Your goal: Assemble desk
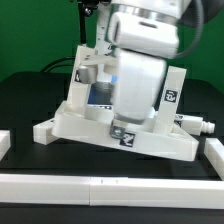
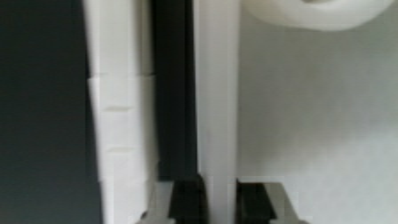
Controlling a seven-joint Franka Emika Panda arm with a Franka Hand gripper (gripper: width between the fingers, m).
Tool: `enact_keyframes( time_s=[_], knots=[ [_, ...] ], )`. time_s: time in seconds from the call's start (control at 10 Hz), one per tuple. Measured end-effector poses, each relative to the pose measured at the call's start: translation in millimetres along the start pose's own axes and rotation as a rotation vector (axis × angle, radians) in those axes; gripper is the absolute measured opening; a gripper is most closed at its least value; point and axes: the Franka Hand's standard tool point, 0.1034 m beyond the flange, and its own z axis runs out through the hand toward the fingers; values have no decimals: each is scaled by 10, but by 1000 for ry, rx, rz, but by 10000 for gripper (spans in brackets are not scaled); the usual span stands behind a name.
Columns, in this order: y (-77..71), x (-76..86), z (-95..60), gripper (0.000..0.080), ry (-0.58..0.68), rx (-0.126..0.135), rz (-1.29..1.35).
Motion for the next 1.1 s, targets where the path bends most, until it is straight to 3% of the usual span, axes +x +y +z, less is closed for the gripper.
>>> enact_keyframes(
  time_s=[0.1,0.2,0.5,0.9,1.1],
  knots=[
    [146,74,-39,60,-5,12,72],
    [159,52,-19,60,-5,-4,70],
    [114,23,25,61,-9,6,81],
    [185,166,194,61,-11,9,68],
    [190,269,285,61,-17,44,94]
  ],
)
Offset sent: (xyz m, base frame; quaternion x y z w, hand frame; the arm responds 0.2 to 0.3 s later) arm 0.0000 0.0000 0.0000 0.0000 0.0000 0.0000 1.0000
